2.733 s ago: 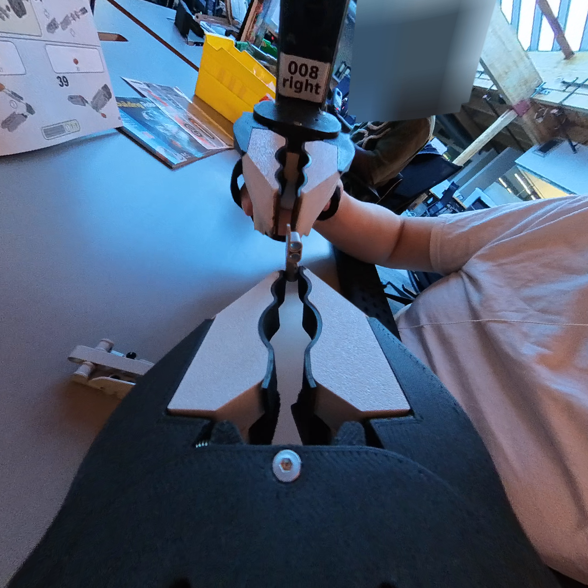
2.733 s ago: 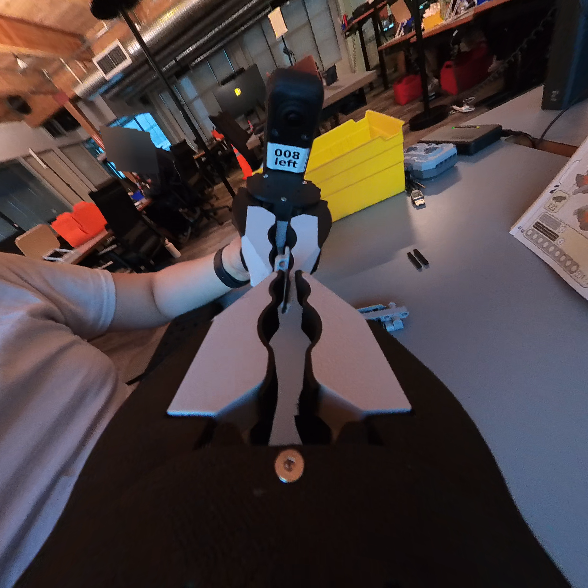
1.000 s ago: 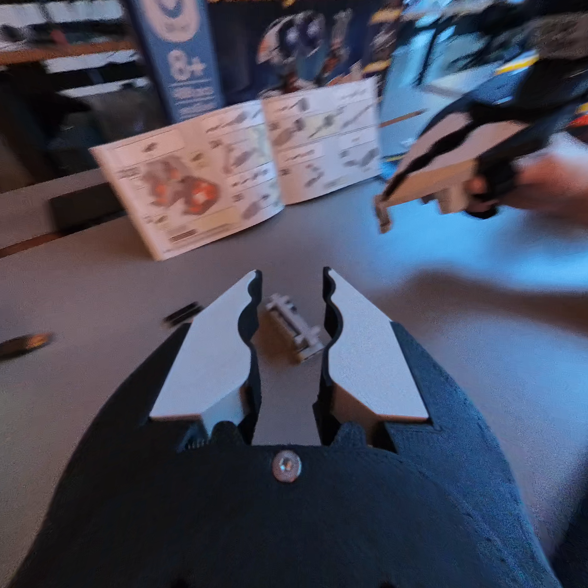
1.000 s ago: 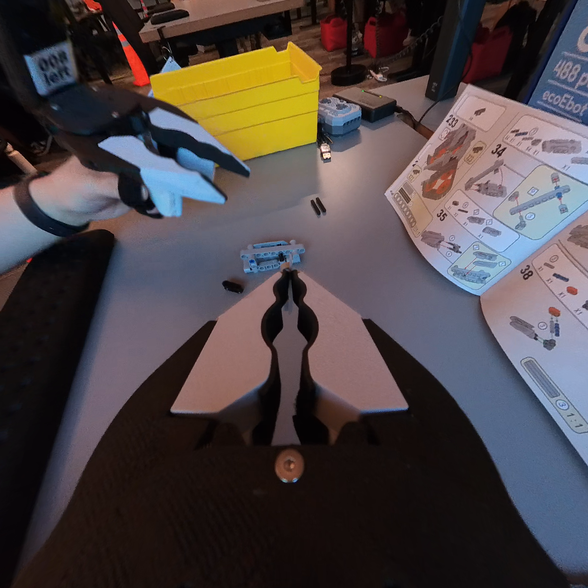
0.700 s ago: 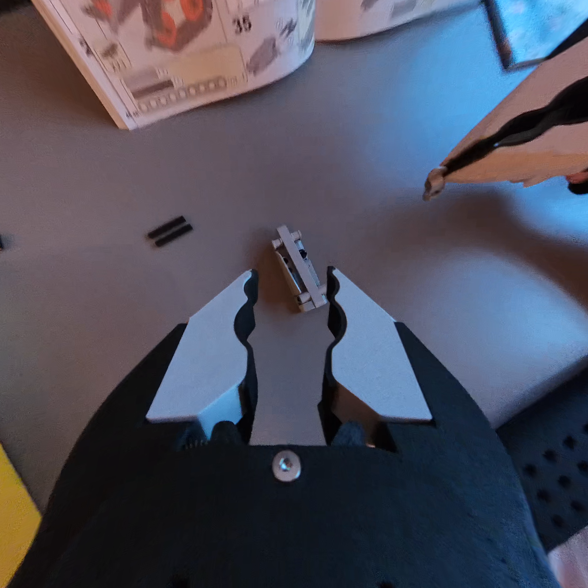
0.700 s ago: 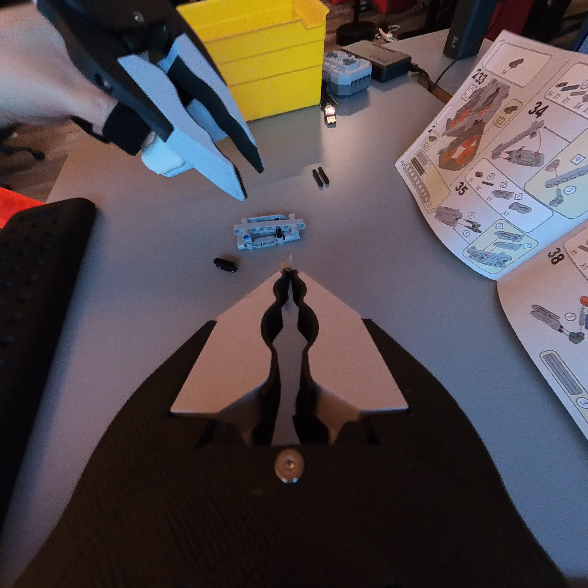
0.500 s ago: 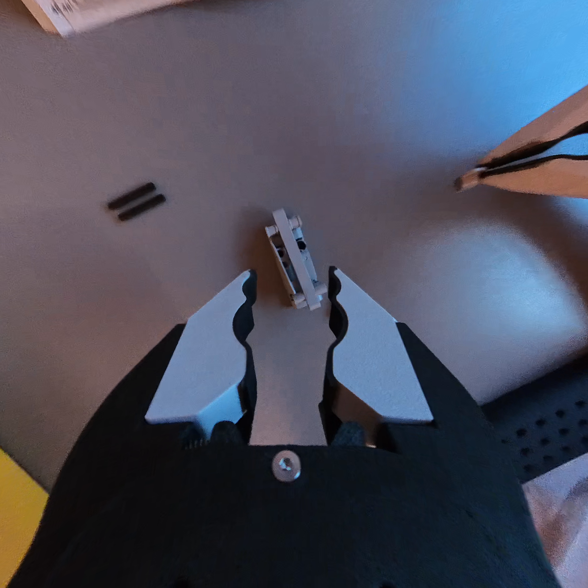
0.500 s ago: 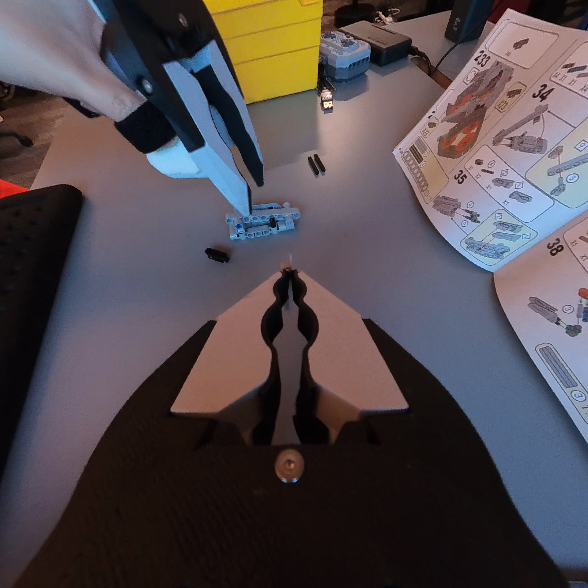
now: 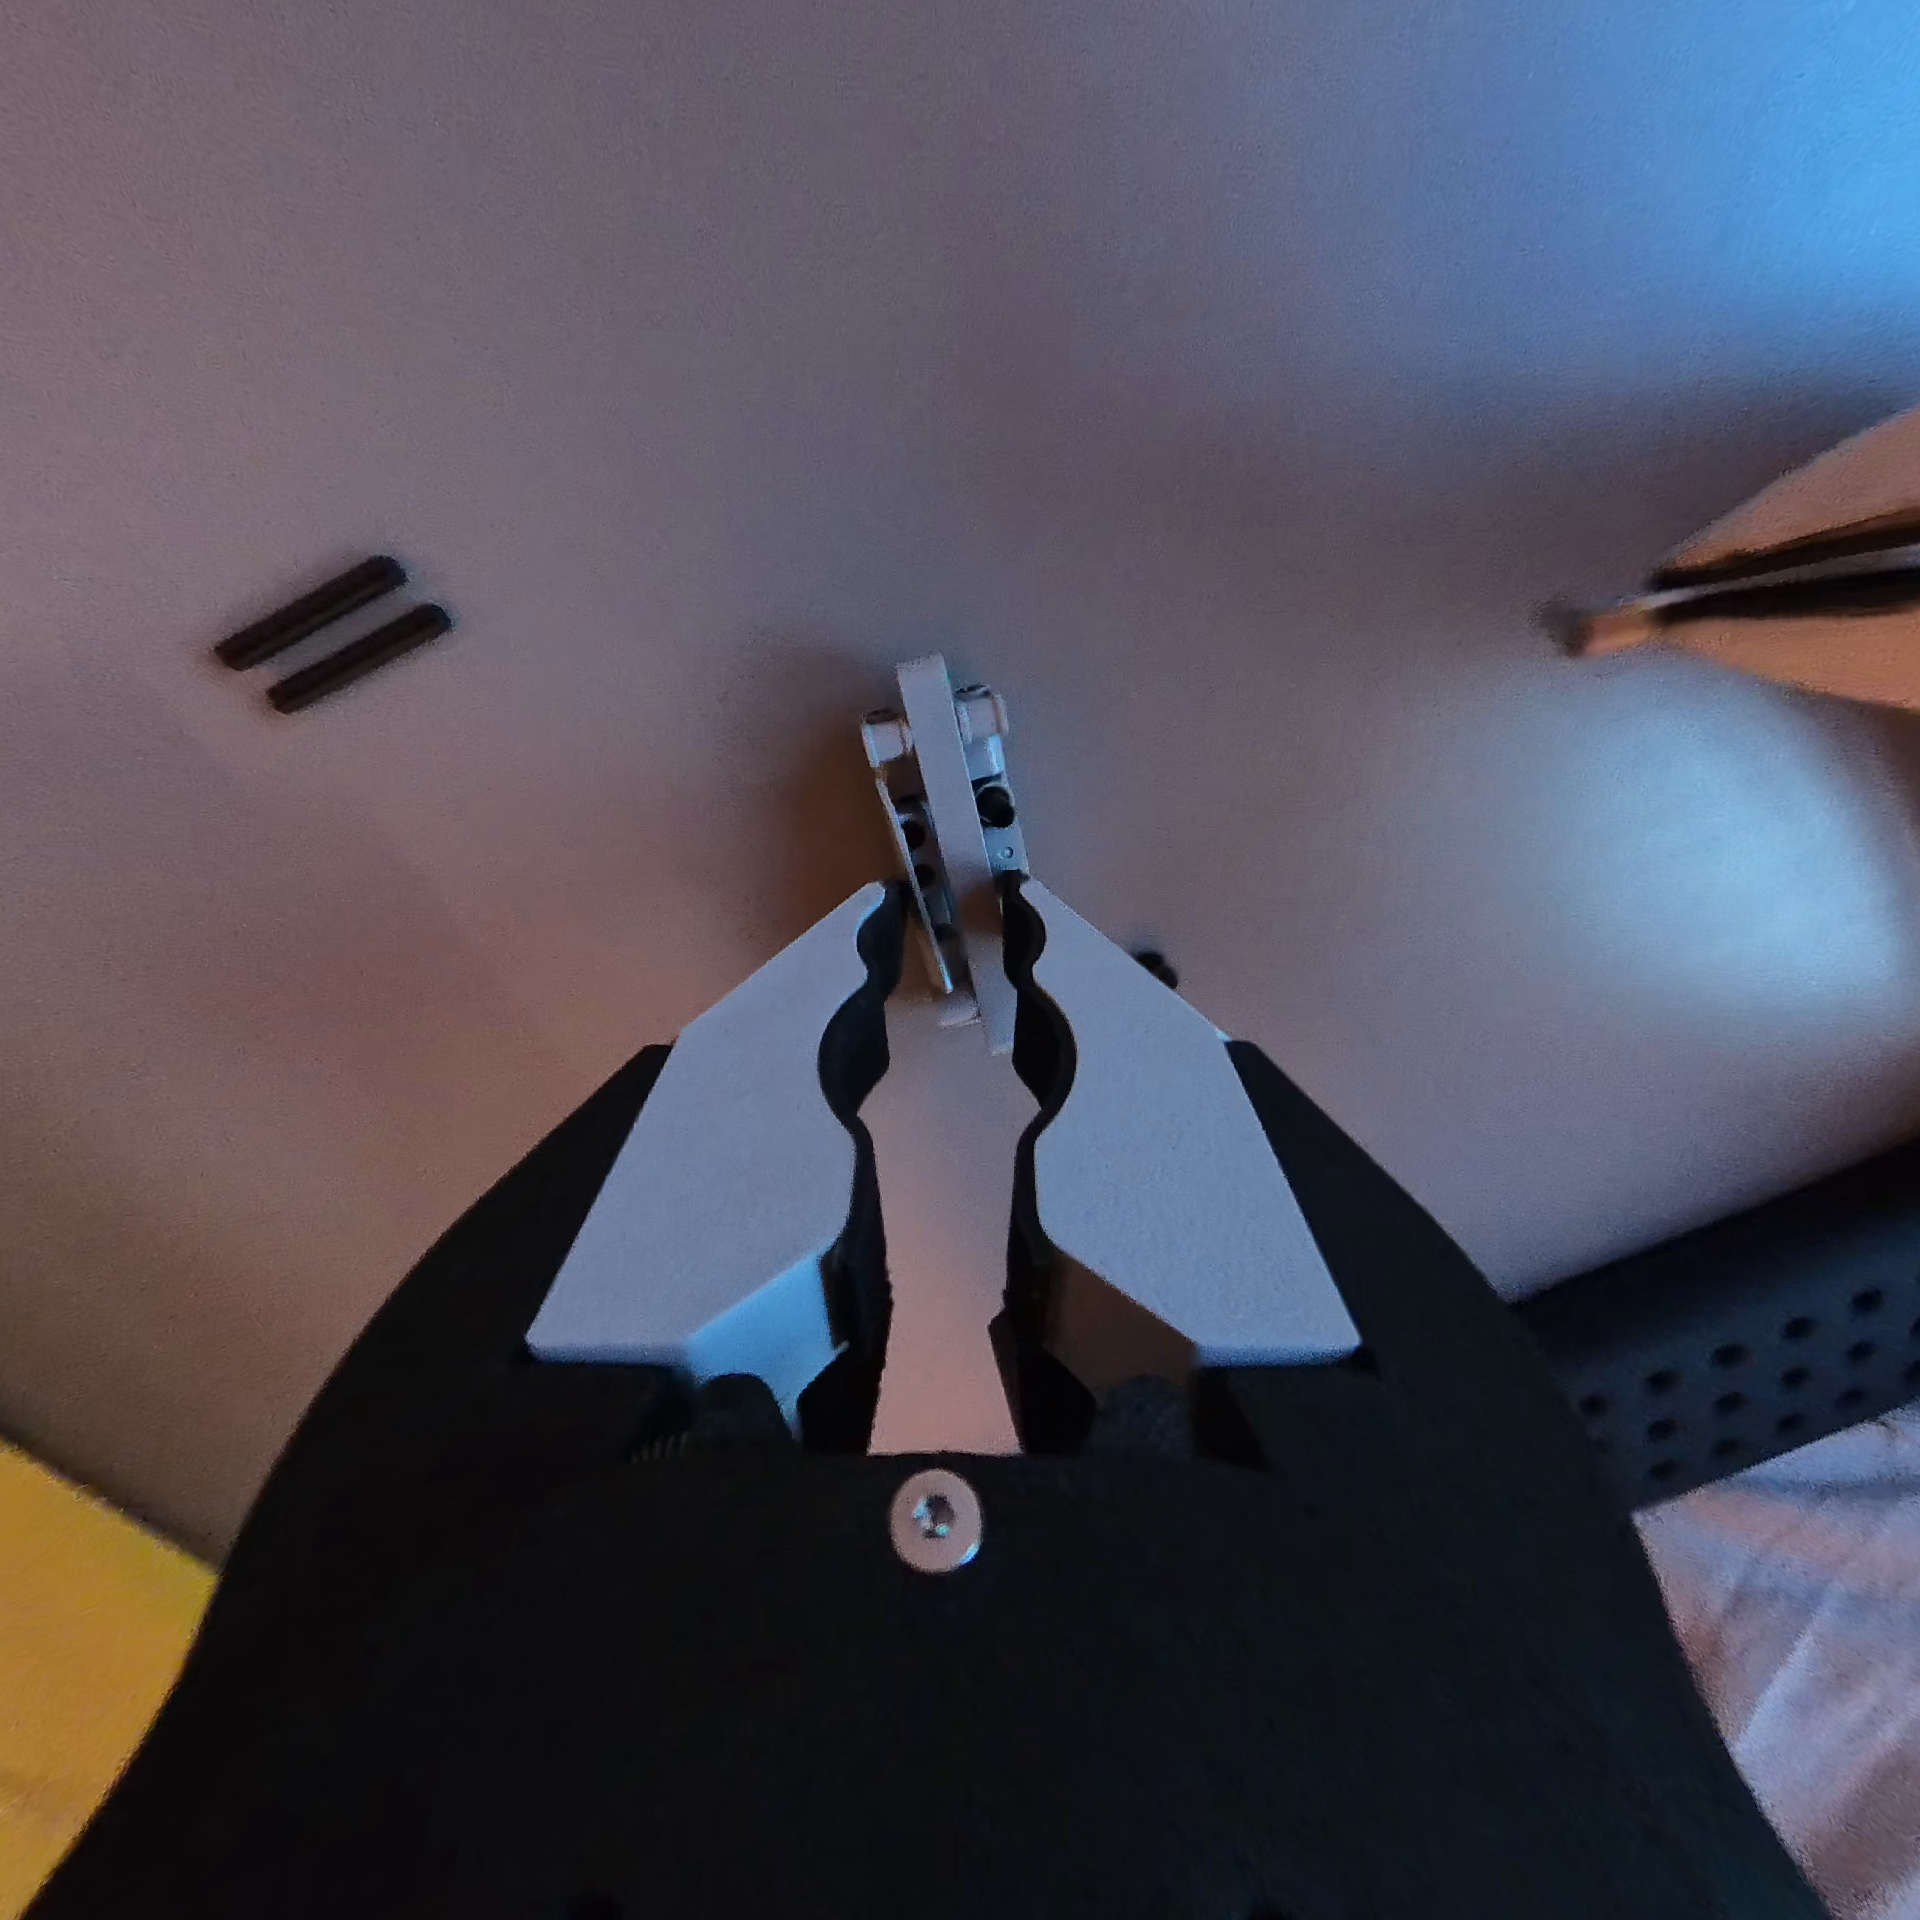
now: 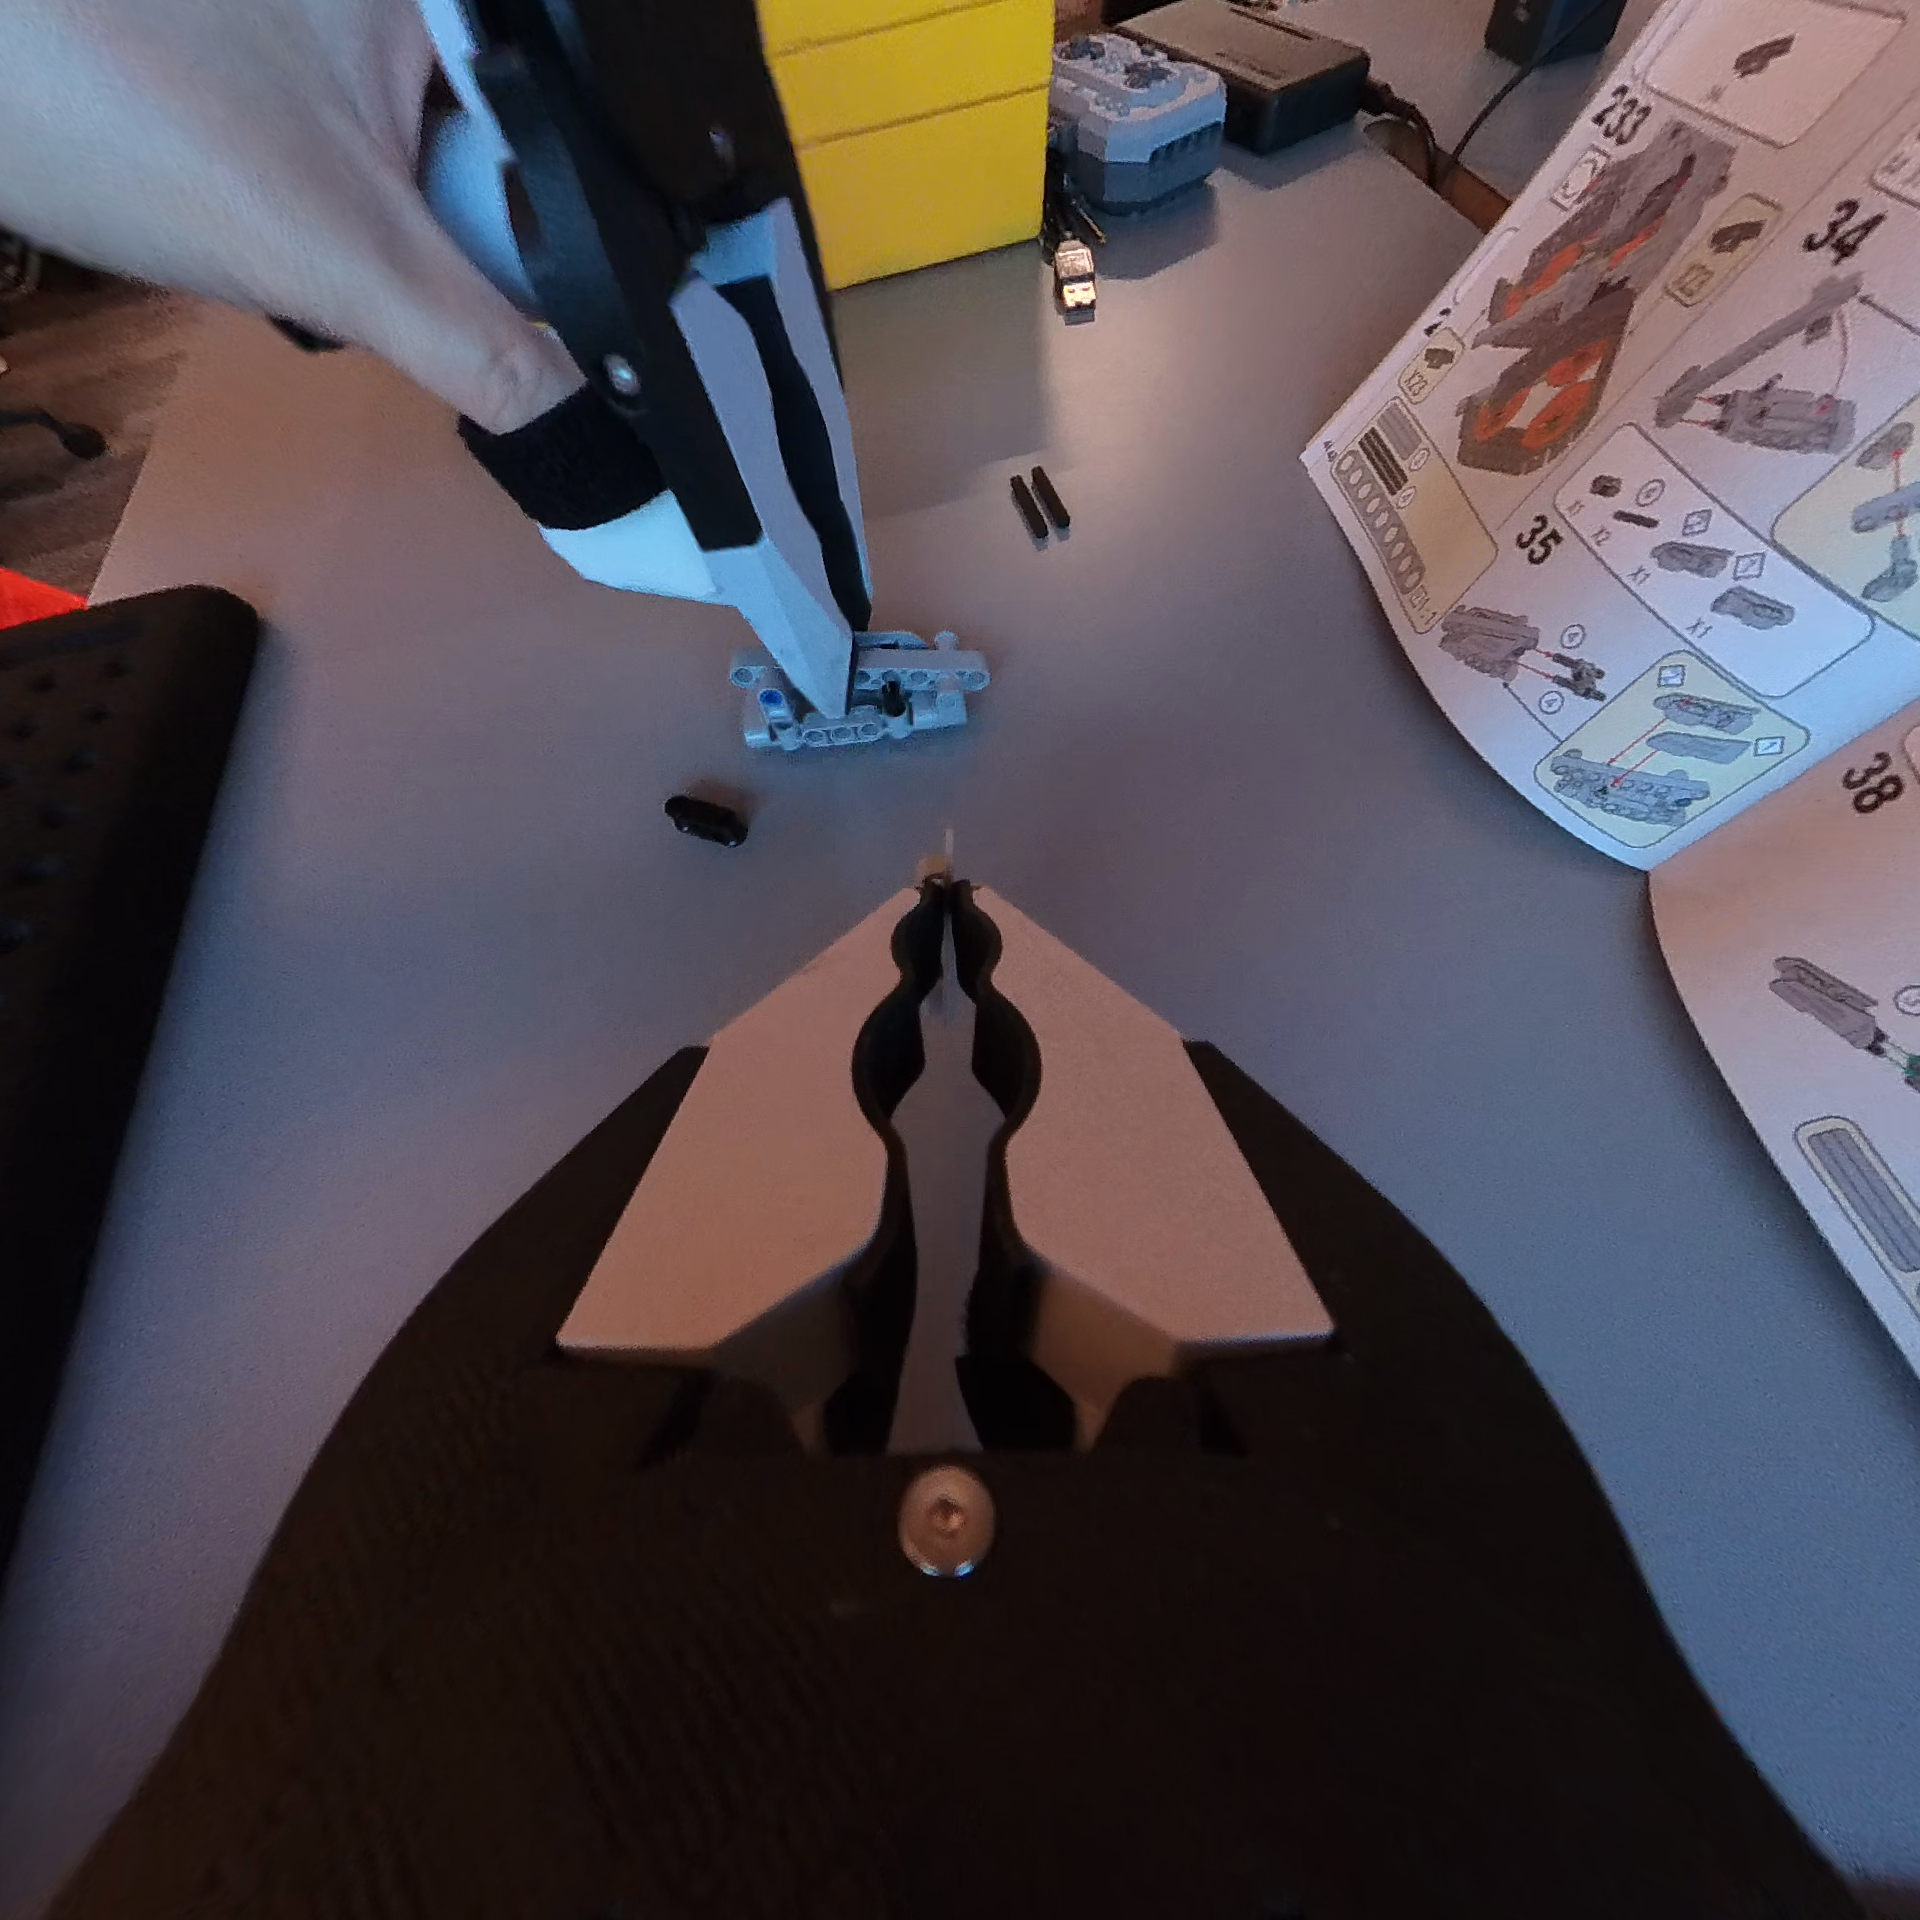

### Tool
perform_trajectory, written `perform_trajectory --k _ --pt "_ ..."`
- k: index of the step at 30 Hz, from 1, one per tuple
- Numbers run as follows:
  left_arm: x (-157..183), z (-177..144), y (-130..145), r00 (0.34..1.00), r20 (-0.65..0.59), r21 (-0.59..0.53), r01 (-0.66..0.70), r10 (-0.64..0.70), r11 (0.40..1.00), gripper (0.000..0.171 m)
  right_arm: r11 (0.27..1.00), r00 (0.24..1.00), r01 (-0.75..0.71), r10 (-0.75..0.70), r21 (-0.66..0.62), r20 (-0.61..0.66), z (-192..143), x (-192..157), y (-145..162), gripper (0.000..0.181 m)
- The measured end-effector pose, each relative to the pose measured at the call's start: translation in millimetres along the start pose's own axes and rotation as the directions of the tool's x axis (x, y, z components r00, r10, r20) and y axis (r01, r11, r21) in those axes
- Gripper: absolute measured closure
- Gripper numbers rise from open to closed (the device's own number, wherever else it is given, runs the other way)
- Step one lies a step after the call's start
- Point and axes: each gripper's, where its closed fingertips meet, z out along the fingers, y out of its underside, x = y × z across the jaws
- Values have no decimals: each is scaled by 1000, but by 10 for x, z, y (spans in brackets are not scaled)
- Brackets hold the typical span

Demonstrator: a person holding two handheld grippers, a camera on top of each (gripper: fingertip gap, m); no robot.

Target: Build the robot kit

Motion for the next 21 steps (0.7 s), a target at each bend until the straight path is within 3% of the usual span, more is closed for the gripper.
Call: perform_trajectory --k 3,5,7,9,12,17,21 --pt "131 -206 -241 997 -71 271 36 -17 962 155 991 989 -136 136 8 -56 70 88 -3 180" --pt "264 -422 -416 997 -68 518 11 28 856 156 969 969 -241 244 61 -46 112 97 -64 180" --pt "438 -545 -473 994 -3 672 -79 110 736 156 936 942 -331 336 122 -24 135 121 -127 180" --pt "500 -510 -471 981 127 713 -192 145 674 156 919 934 -348 357 184 -17 122 172 -182 180" --pt "686 -397 -510 959 169 733 -276 227 621 156 927 947 -293 314 234 -61 54 298 -179 181" --pt "862 -141 -538 942 154 726 -313 298 612 157 917 950 -310 307 250 51 -14 269 -183 181" --pt "949 -16 -518 937 129 735 -310 323 603 157 954 968 -249 252 168 7 -11 316 -47 181"
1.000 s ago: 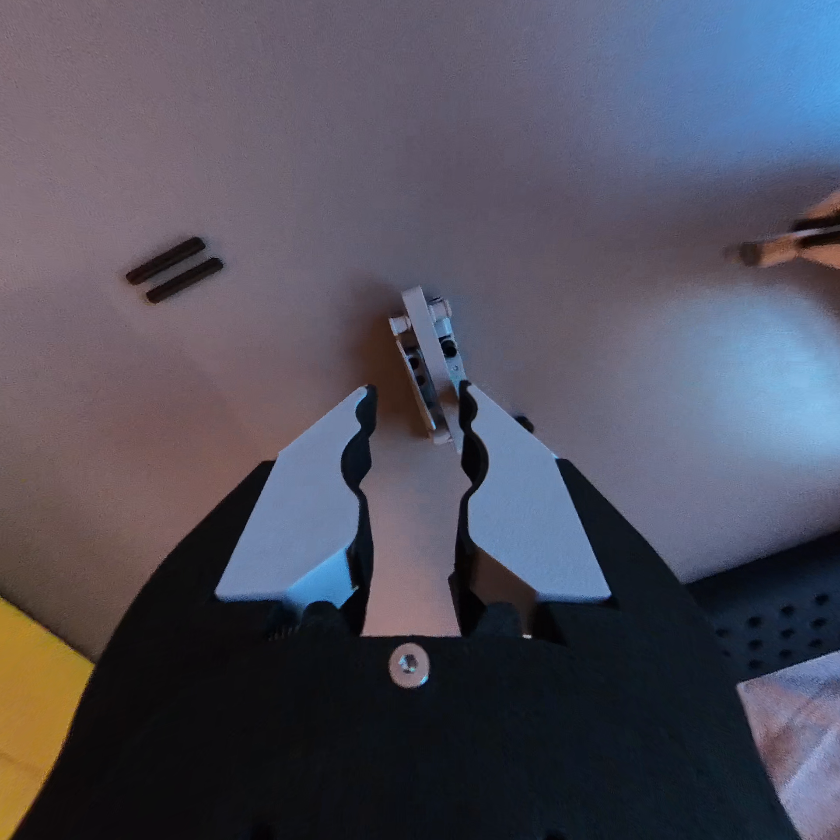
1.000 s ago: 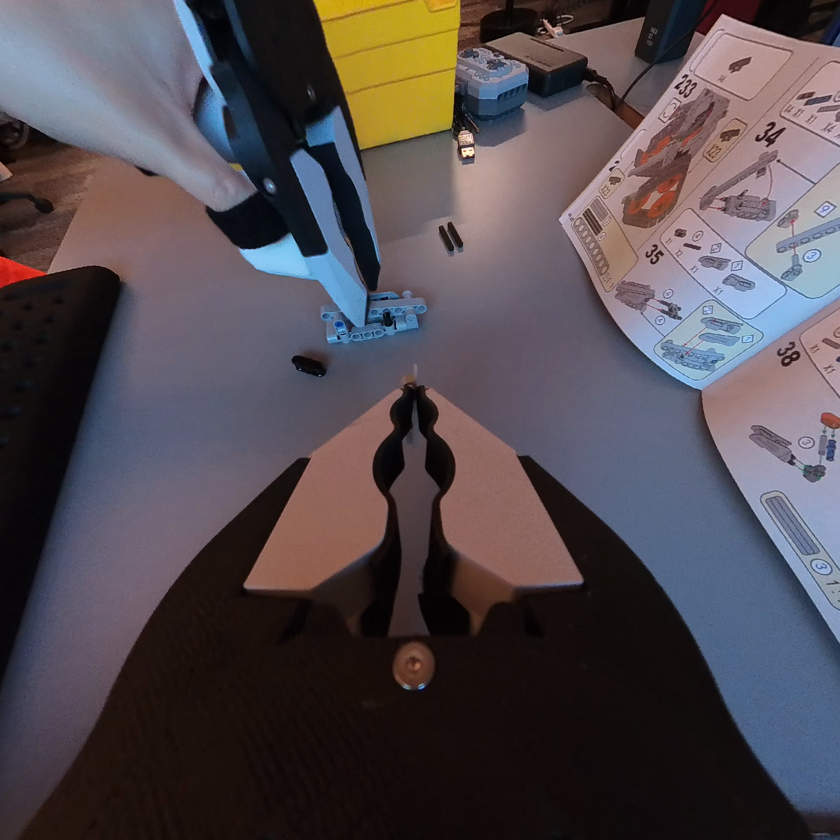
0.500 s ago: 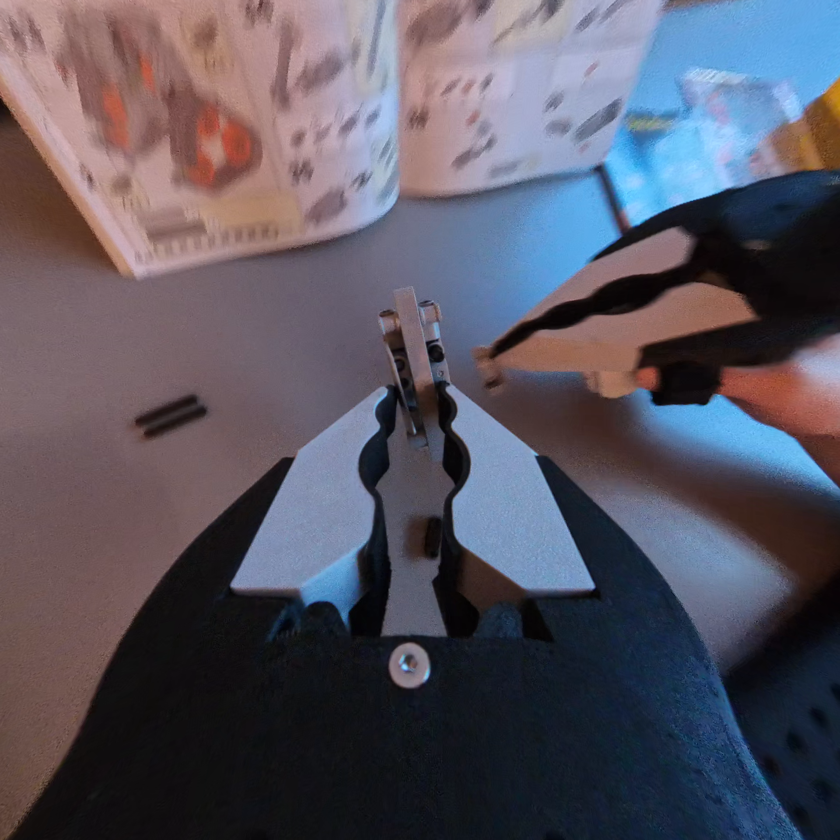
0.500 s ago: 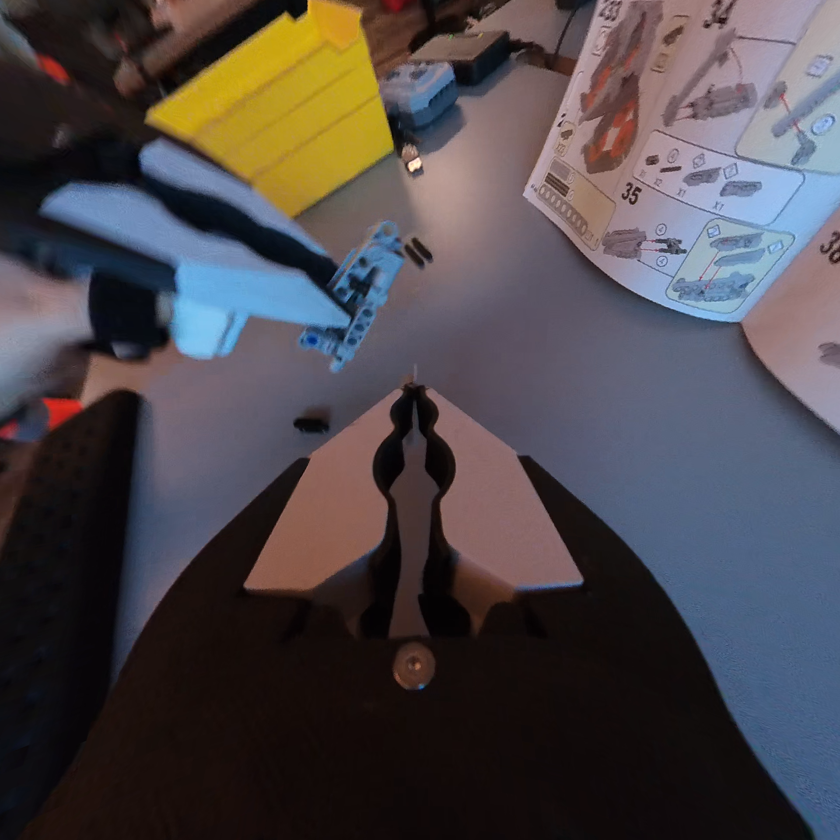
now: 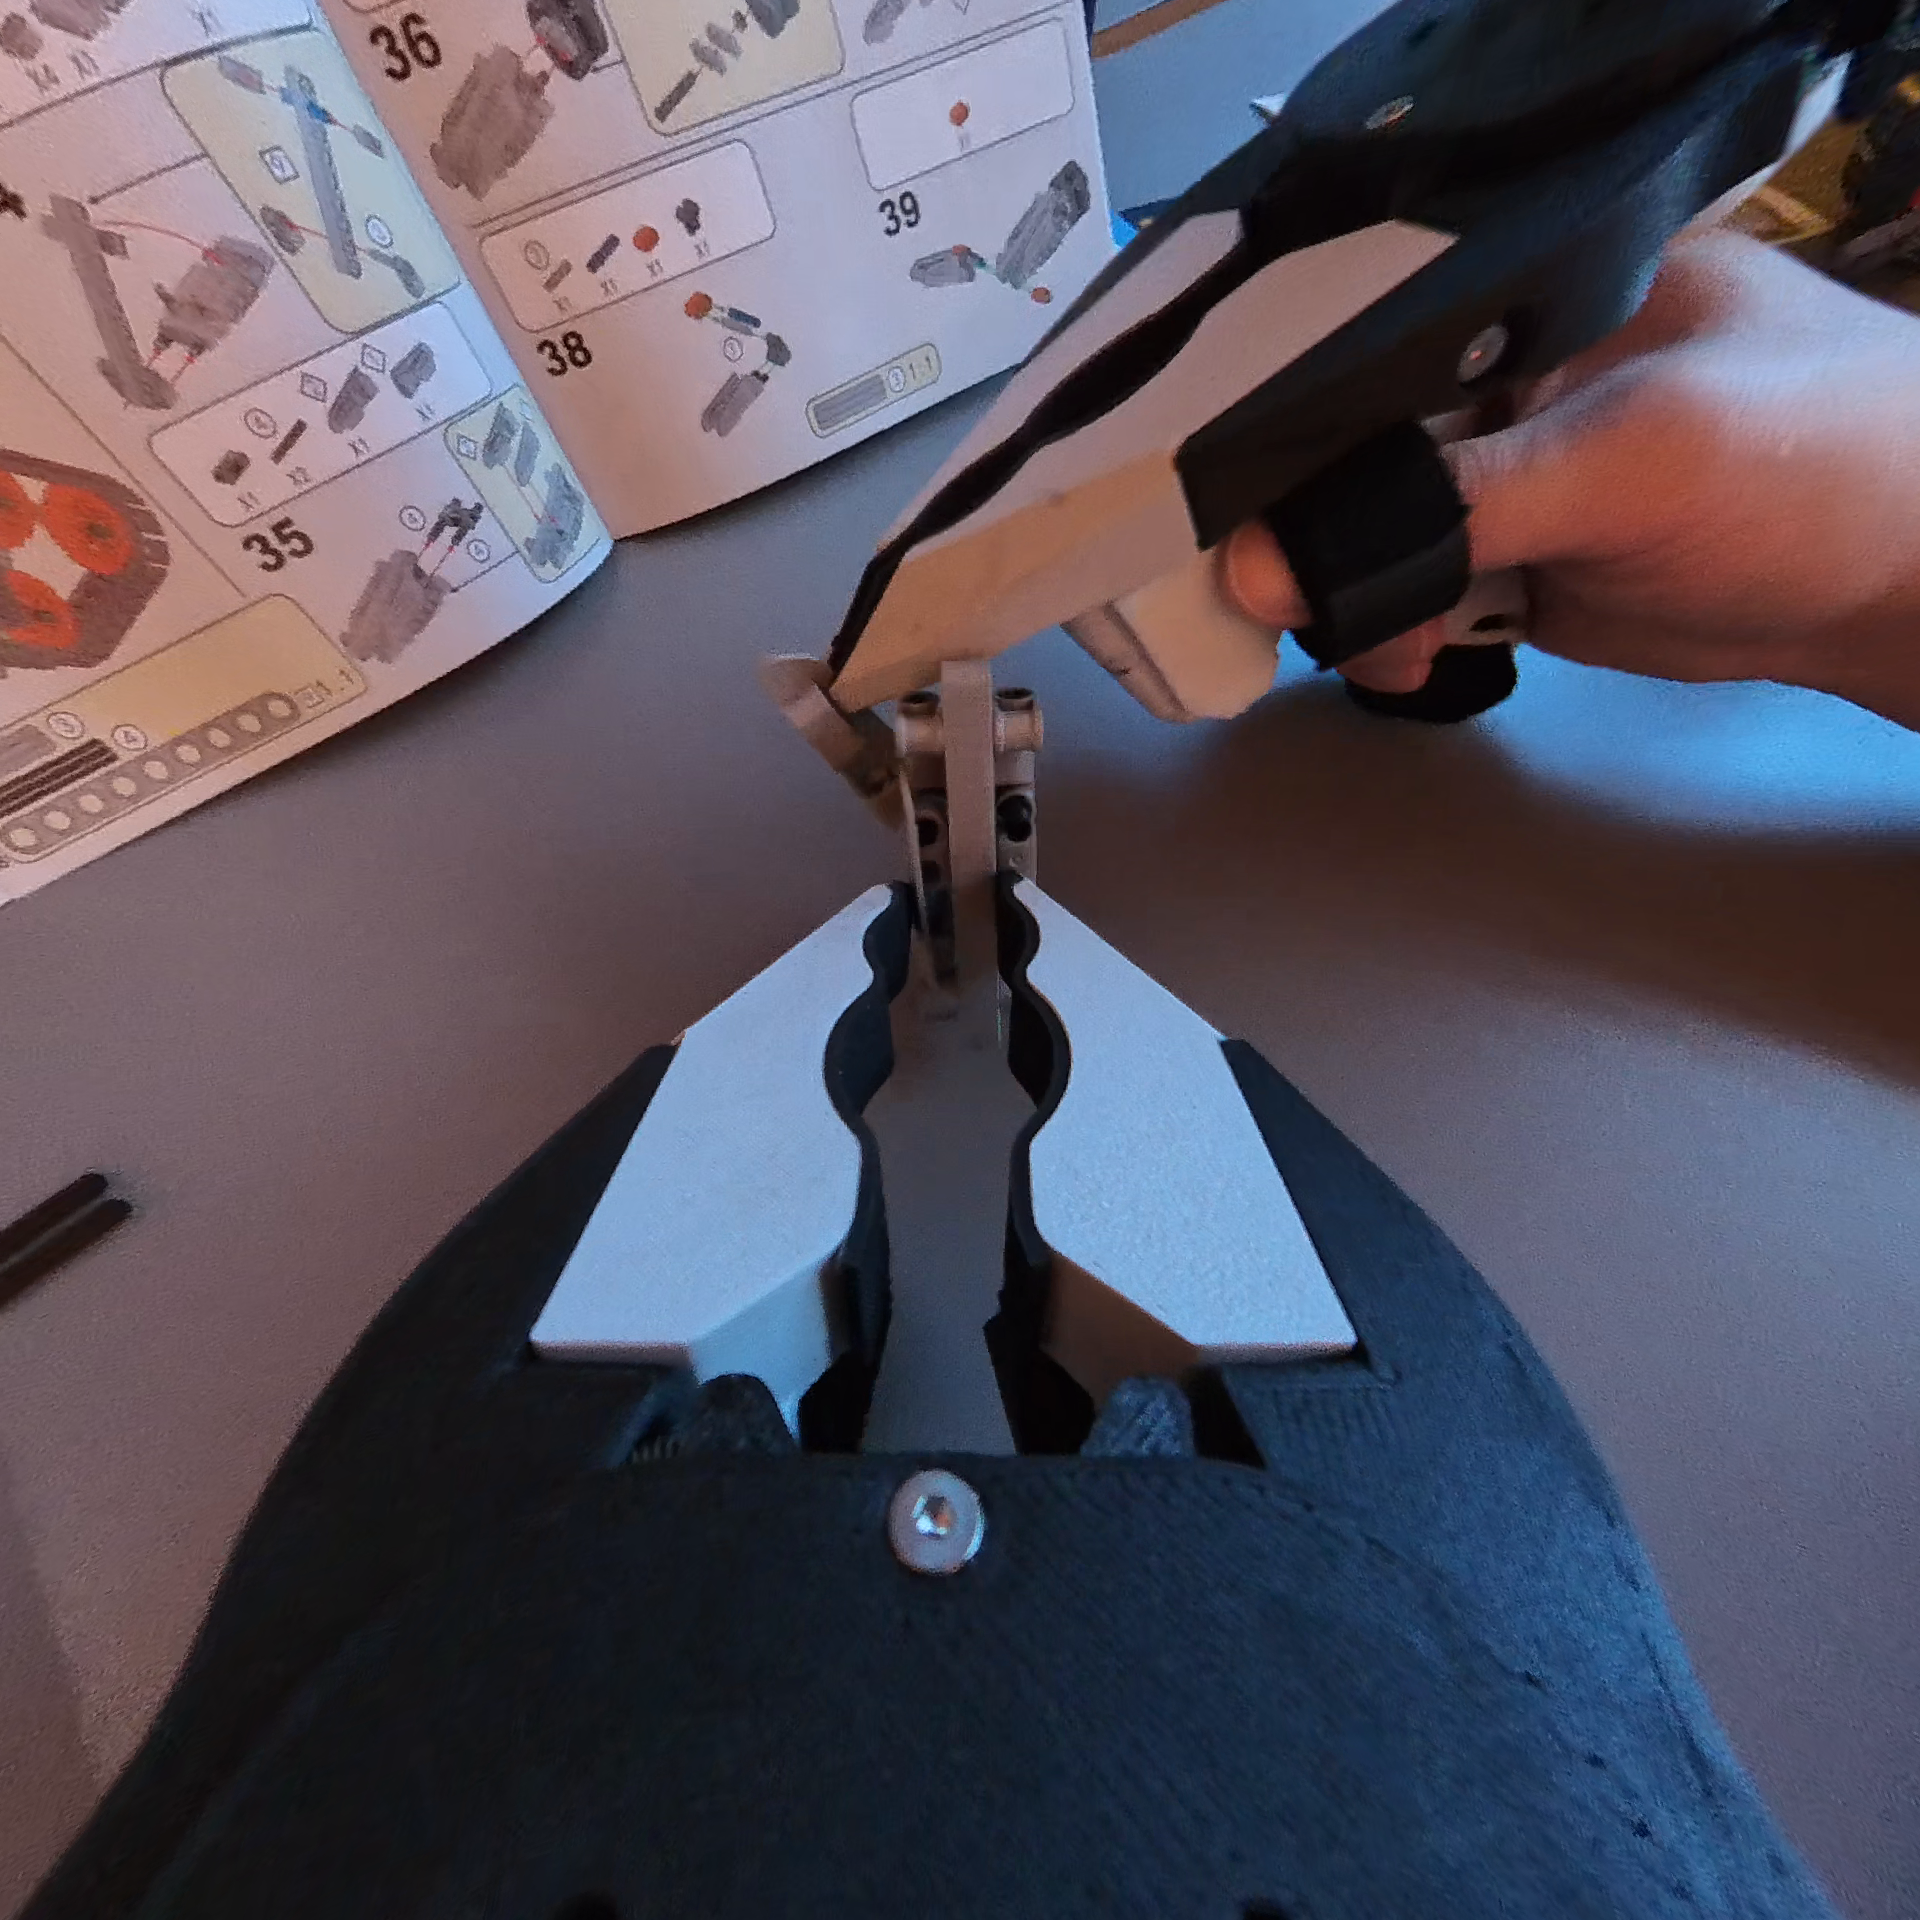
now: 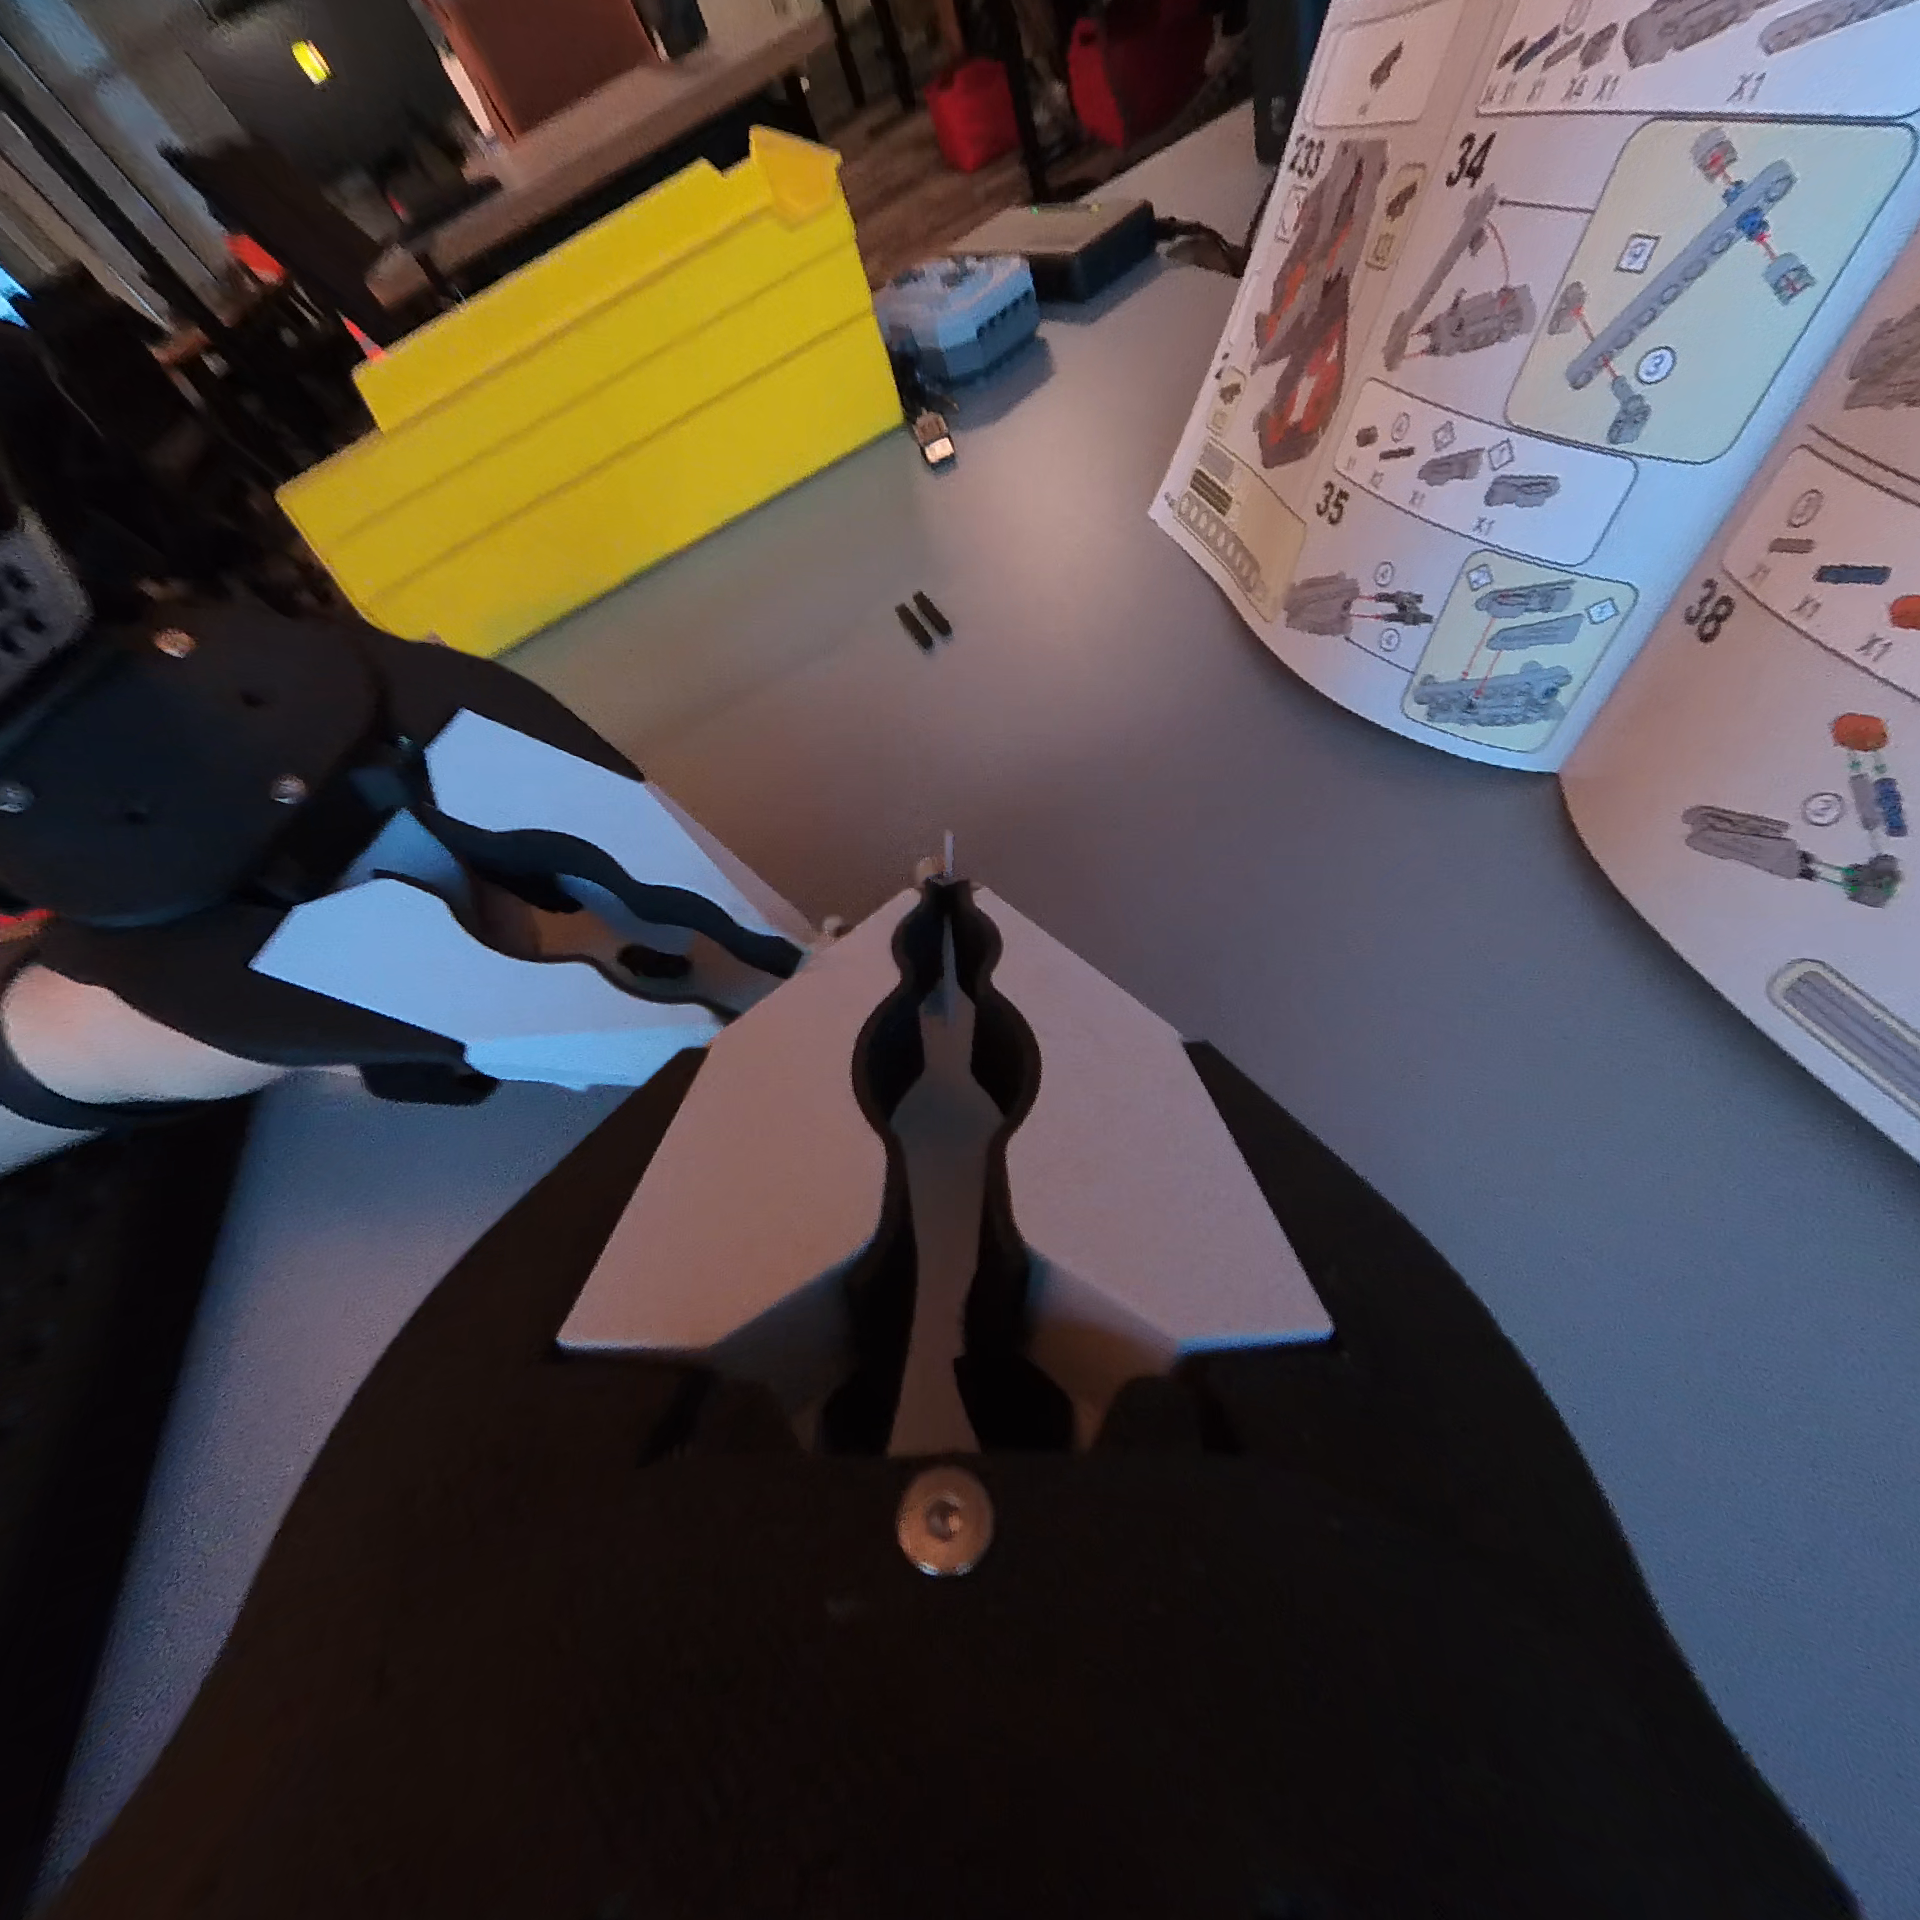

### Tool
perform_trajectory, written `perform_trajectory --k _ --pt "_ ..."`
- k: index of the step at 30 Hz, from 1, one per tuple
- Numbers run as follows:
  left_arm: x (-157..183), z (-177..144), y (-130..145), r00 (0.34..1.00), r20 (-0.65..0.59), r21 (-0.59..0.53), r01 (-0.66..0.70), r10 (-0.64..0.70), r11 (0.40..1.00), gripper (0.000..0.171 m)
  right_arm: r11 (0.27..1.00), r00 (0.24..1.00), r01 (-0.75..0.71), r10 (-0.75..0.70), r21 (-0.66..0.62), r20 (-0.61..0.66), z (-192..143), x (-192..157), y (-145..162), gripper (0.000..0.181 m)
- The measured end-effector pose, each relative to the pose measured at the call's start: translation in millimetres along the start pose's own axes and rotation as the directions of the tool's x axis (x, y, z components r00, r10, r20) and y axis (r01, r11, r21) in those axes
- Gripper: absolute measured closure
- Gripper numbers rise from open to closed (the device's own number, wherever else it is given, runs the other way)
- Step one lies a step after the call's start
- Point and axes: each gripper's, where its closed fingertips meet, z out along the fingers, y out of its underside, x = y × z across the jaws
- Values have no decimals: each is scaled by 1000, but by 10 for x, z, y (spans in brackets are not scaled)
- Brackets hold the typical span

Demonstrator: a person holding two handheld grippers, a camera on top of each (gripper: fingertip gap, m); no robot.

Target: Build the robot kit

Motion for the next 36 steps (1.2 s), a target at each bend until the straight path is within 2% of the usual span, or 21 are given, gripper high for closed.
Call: perform_trajectory --k 8,11,15,21,24,27,36 --pt "93 -83 25 1000 -7 2 -30 30 1000 154 999 996 -46 47 -20 75 77 -167 25 181" --pt "150 -100 76 999 -38 -16 5 -5 1000 142 999 999 -14 17 -47 48 112 -187 67 181" --pt "211 -158 64 998 -67 -1 5 -5 1000 148 999 993 -11 17 -53 115 150 -373 66 181" --pt "465 -247 75 974 -223 24 -38 42 999 130 990 985 81 -62 -115 160 222 -568 170 180" --pt "510 -252 248 953 -285 -33 -116 102 993 127 987 982 93 -69 -132 176 241 -609 210 180" --pt "505 -263 343 947 -290 -53 -163 141 985 131 986 983 103 -81 -134 162 230 -593 206 180" --pt "611 -328 430 954 -264 -96 -176 146 980 134 988 993 97 -89 -122 72 54 -411 126 180"
